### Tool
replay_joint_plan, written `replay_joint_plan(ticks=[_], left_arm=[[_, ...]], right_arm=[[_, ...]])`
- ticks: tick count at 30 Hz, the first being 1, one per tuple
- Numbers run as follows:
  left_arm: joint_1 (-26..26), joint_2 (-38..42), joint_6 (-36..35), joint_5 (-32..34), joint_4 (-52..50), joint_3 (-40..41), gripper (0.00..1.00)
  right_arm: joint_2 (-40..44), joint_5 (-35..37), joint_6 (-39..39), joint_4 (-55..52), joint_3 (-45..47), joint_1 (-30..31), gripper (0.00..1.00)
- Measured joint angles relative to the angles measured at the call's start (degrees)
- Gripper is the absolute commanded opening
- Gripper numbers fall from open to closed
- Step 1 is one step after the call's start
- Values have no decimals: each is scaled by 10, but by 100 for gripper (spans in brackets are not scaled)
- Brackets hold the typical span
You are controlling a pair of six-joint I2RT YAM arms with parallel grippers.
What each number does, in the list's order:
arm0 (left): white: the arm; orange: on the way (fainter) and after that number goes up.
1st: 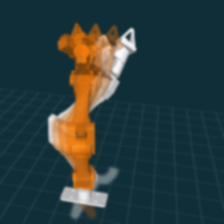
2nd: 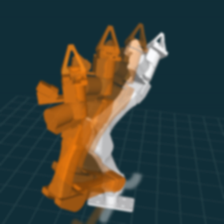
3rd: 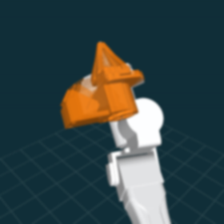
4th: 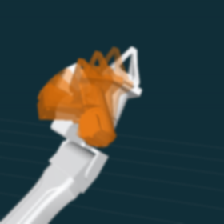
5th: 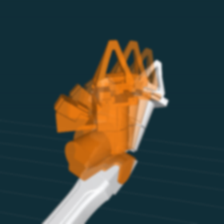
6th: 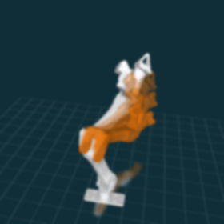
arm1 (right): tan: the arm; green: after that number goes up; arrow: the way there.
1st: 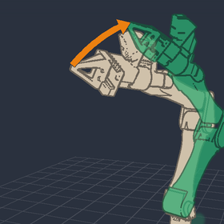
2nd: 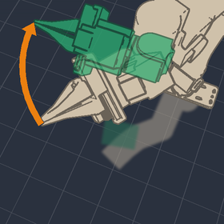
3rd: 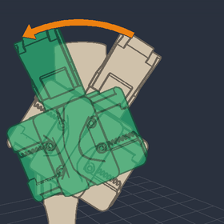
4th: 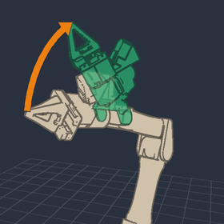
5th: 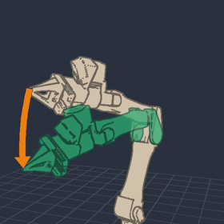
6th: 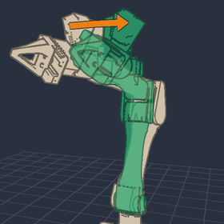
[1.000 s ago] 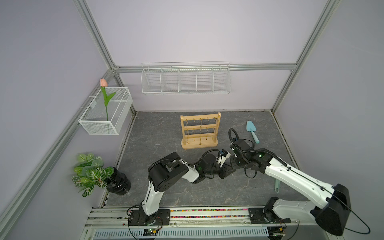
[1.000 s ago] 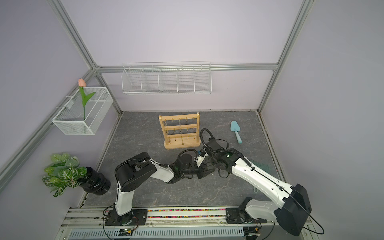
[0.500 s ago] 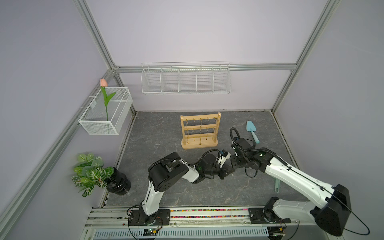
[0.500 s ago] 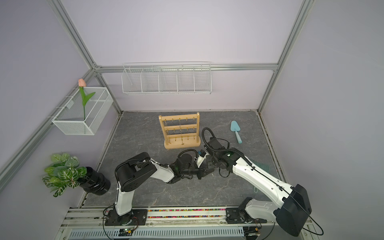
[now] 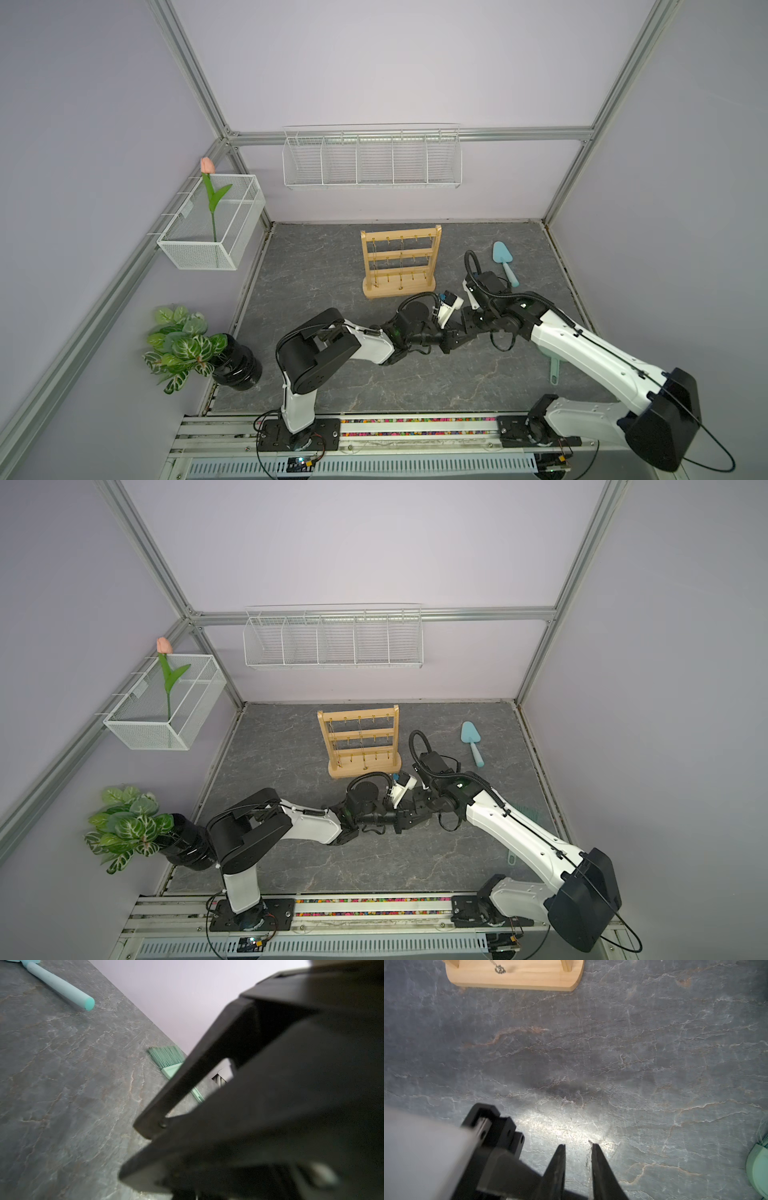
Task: Hang the necklace on the jewelry display stand
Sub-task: Pick up the necklace from the center of the board.
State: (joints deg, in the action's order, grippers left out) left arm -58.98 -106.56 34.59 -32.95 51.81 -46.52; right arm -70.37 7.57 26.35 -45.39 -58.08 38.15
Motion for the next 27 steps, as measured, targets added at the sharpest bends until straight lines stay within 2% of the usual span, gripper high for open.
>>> replay_joint_plan(ticks=[5, 11, 16, 22, 27], left_arm=[[3, 50, 33, -1, 8, 2, 6], [7, 135, 39, -1, -29, 1, 7], [16, 198, 29, 9, -111, -9, 7], [41, 267, 11, 52, -243, -33, 7], [69, 303, 5, 78, -308, -36, 7]], right_arm=[[34, -14, -21, -20, -36, -33, 40], [65, -32, -50, -33, -83, -68, 45], [72, -67, -73, -37, -101, -90, 42], [73, -116, -97, -42, -116, -100, 37], [89, -196, -101, -2, -94, -101, 34]])
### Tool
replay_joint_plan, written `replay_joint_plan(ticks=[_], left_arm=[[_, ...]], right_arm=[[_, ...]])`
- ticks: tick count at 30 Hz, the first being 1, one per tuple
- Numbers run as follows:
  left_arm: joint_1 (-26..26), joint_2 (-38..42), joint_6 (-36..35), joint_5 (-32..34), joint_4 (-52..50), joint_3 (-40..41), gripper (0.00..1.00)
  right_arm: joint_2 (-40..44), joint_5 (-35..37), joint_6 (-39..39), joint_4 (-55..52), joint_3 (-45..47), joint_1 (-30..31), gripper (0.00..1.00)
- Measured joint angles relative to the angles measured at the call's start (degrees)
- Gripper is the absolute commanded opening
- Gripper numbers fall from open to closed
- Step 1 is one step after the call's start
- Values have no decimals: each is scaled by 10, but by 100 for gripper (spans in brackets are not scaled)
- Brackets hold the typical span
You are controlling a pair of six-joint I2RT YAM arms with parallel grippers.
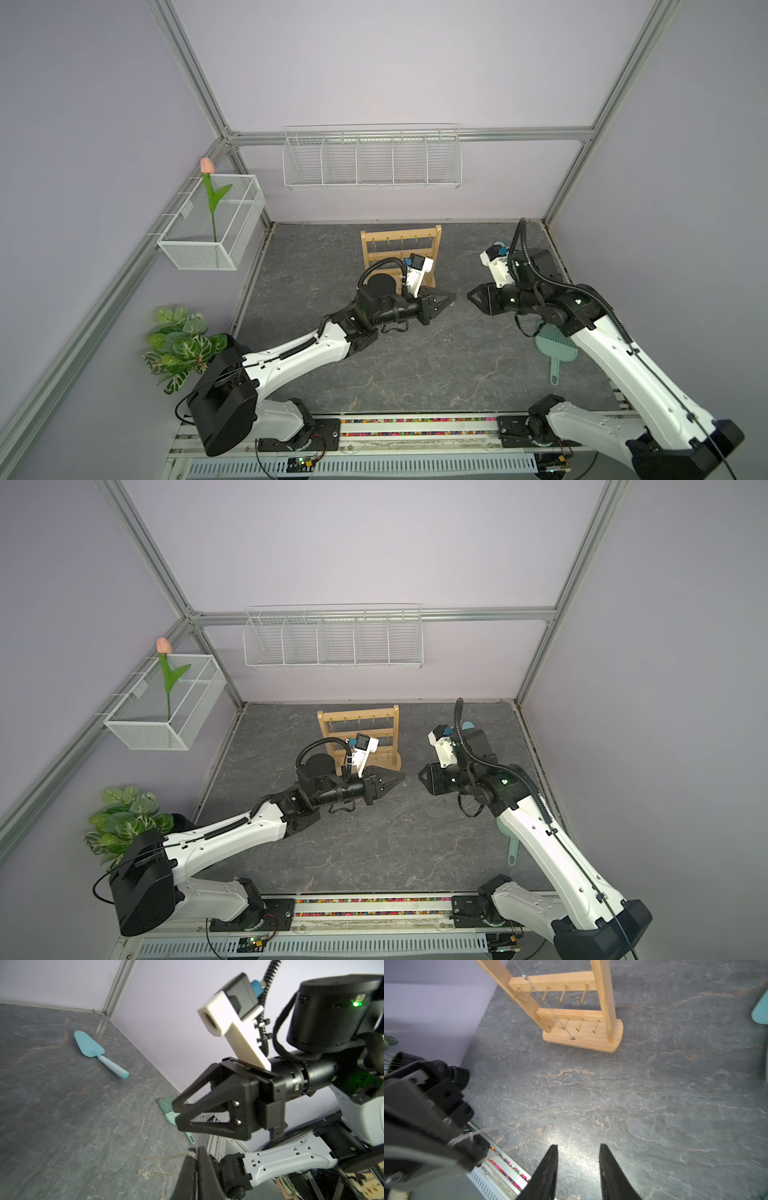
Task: Hang the necklace on the jewelry display stand
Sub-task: Pick up the necklace from the center of the board.
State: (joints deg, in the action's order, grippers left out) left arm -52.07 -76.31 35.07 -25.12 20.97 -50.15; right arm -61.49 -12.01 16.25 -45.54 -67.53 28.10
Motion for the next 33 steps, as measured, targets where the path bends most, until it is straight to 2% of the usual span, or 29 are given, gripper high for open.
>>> replay_joint_plan(ticks=[7, 13, 26, 33], left_arm=[[14, 16, 0, 16, -35, 0, 8], [23, 17, 13, 15, -30, 7, 8], [35, 17, 28, 10, -28, 13, 8], [37, 17, 29, 8, -29, 13, 8]], right_arm=[[26, -108, 17, 128, 65, 3, 30], [20, -144, 22, 216, 101, 19, 27], [18, -154, 28, 343, 183, 27, 23], [15, -155, 35, 380, 194, 28, 21]])
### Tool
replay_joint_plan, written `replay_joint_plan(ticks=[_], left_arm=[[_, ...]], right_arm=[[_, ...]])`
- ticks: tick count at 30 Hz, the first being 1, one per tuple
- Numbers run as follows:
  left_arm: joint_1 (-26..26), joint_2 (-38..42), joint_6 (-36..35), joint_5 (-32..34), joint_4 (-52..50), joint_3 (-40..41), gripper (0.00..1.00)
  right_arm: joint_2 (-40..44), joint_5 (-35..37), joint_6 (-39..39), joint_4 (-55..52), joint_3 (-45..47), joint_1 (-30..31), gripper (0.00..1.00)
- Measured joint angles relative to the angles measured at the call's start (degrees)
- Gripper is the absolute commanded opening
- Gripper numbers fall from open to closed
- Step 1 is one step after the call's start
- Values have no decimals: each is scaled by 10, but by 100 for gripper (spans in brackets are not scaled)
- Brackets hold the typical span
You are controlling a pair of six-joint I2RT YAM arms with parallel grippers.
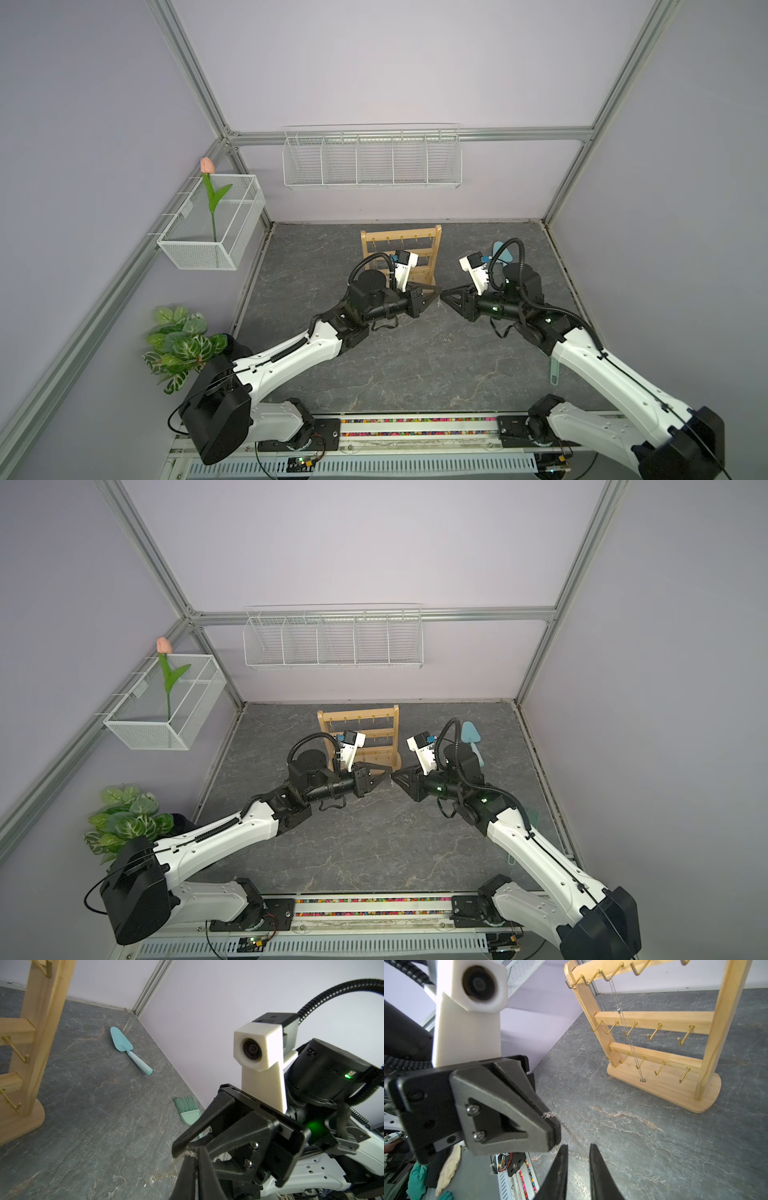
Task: Hang the necklace on the jewelry display stand
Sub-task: Pick up the necklace from the center of the board.
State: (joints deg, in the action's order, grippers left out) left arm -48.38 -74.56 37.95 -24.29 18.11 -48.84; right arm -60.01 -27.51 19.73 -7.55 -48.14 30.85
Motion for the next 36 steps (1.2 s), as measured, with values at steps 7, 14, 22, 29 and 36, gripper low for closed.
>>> replay_joint_plan(ticks=[7, 14, 22, 29, 36], left_arm=[[0, 0, 0, 0, 0, 0, 8], [0, 0, 5, 0, 0, 0, 8], [1, 0, 7, 0, 0, 0, 8], [1, 0, 10, 0, 0, 0, 9], [3, 0, 13, 0, 1, 0, 9]], right_arm=[[0, 0, 0, 3, 0, 0, 21], [0, -9, 0, 6, 2, 0, 21], [0, -13, -3, 5, 2, 0, 18], [0, -21, -5, 5, 2, 1, 17], [0, -22, -7, 6, 10, 3, 16]])
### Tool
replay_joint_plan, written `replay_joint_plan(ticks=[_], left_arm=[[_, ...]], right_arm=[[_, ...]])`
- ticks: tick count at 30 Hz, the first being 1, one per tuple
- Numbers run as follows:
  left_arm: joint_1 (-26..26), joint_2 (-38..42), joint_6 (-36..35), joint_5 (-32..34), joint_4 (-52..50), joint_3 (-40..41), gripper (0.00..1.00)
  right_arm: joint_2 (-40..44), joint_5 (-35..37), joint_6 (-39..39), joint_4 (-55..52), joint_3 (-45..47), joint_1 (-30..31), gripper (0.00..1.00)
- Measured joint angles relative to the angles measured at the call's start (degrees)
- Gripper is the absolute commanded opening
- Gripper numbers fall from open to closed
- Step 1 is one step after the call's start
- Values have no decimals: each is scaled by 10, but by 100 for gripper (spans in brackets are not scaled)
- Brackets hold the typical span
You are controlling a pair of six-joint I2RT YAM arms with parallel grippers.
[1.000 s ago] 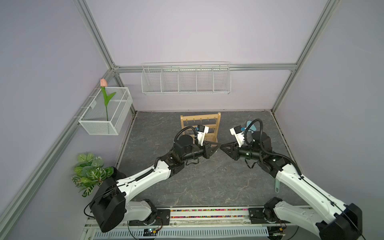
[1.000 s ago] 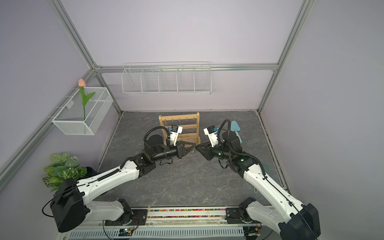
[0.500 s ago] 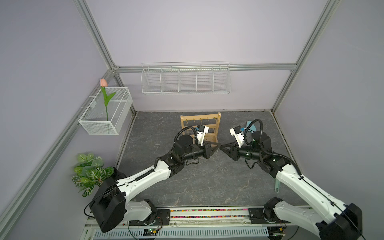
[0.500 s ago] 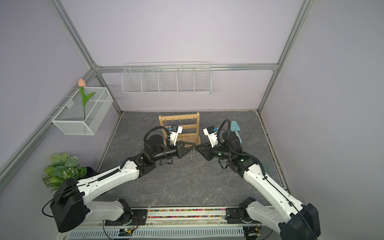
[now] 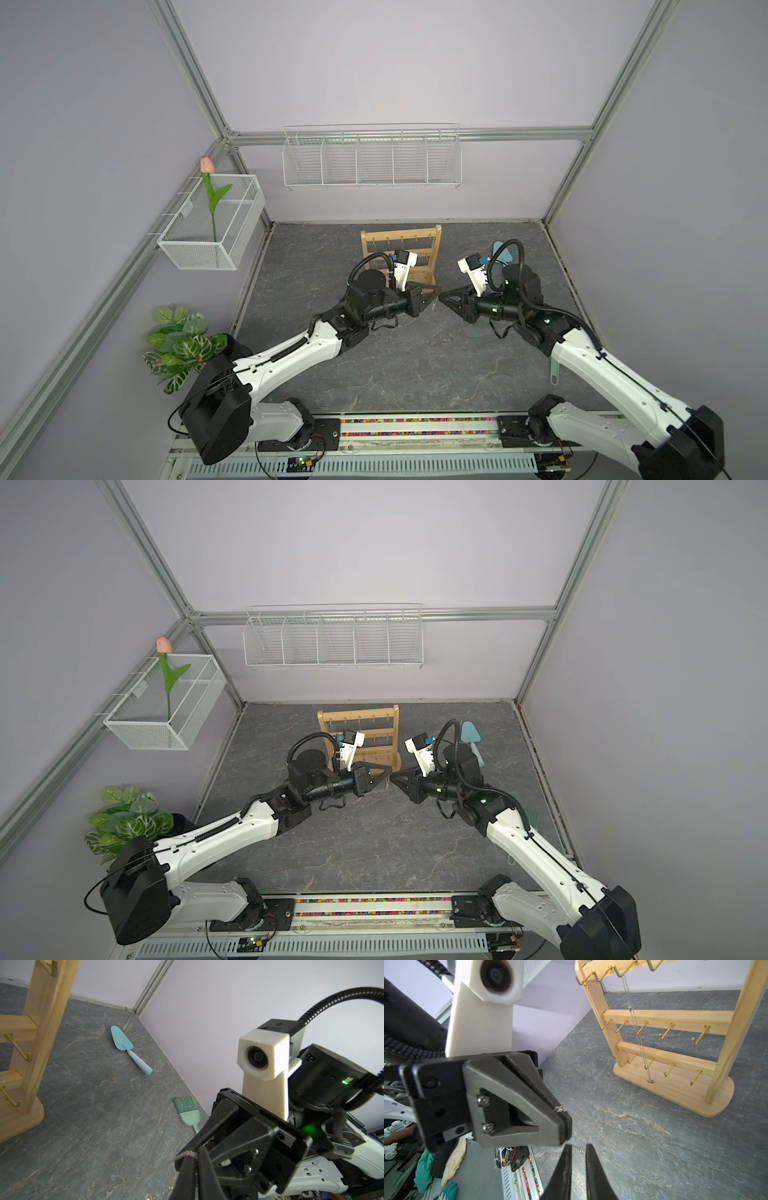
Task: Hang the necklace on the jewelry display stand
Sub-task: Pick up the necklace from the center of the board.
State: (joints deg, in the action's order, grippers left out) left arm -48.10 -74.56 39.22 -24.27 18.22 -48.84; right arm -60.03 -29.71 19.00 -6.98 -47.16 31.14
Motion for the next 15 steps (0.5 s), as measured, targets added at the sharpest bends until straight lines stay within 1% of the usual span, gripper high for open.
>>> replay_joint_plan(ticks=[15], left_arm=[[1, 0, 7, -2, 4, 0, 9]], right_arm=[[0, 0, -2, 5, 3, 5, 15]])
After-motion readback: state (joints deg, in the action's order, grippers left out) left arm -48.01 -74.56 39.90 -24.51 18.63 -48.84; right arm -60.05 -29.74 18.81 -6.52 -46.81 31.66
